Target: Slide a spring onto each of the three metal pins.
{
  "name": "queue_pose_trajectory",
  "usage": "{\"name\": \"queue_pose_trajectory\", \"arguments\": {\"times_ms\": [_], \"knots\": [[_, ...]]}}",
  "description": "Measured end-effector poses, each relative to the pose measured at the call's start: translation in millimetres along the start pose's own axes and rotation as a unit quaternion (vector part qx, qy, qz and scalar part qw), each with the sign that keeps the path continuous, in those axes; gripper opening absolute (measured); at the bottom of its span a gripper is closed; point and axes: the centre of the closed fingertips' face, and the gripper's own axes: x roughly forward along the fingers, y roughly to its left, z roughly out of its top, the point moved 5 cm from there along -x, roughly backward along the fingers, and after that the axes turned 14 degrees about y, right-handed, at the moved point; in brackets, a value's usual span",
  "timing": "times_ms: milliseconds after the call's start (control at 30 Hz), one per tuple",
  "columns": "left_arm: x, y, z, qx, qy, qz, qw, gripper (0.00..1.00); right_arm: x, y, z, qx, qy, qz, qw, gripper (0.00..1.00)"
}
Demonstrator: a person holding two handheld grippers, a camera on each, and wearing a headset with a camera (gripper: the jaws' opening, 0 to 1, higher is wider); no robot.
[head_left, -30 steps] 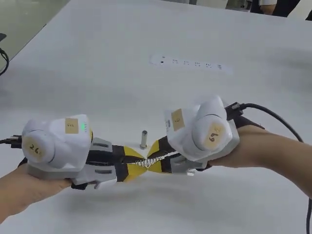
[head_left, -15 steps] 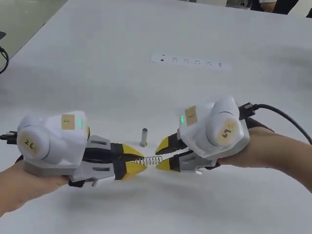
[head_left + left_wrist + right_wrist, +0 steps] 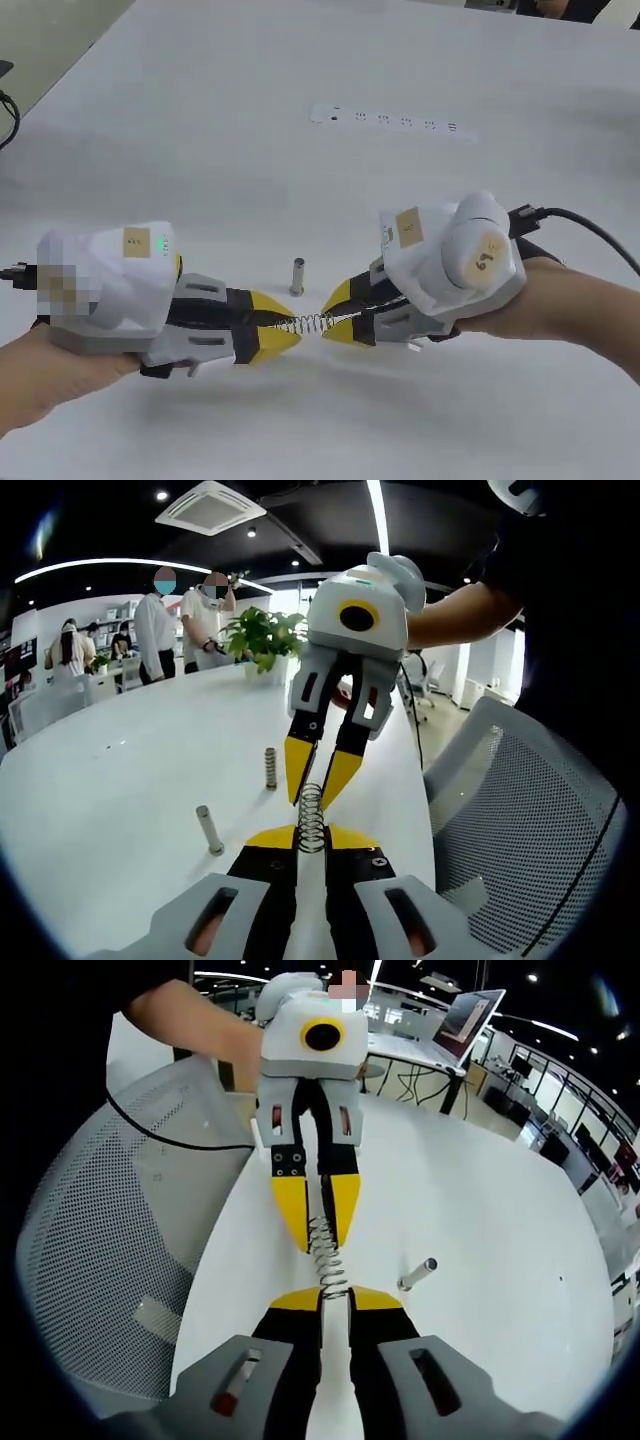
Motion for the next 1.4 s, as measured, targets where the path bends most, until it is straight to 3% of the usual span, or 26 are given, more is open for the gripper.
{"name": "queue_pose_trajectory", "arguments": {"times_ms": [200,367,667,1067,1133,1233,1400], "knots": [[3.0,1.6,-3.3,-0.002,0.008,0.000,1.0000,0.01,-8.1,-1.7,7.3,0.001,-0.007,-0.002,1.0000,0.06],[6.7,1.3,-4.8,0.001,0.019,-0.001,0.9998,0.01,-7.9,-0.7,10.4,-0.022,0.008,-0.008,0.9997,0.06],[8.0,1.0,-8.3,0.003,0.029,-0.001,0.9996,0.01,-10.6,1.6,20.1,-0.048,0.013,-0.012,0.9987,0.06],[11.3,-0.1,-8.9,0.011,0.032,-0.001,0.9994,0.01,-12.8,5.1,32.0,-0.059,0.008,-0.006,0.9982,0.04],[11.6,-0.7,-7.6,0.011,0.029,-0.002,0.9995,0.01,-14.4,4.4,36.6,-0.067,0.001,-0.007,0.9977,0.00],[10.9,0.2,-4.4,0.008,0.023,0.001,0.9997,0.01,-12.7,-0.1,32.1,-0.060,0.018,-0.008,0.9980,0.00],[10.2,-0.4,-5.8,0.010,0.024,0.002,0.9997,0.01,-15.4,-0.5,32.5,-0.052,0.011,-0.003,0.9986,0.00]]}}
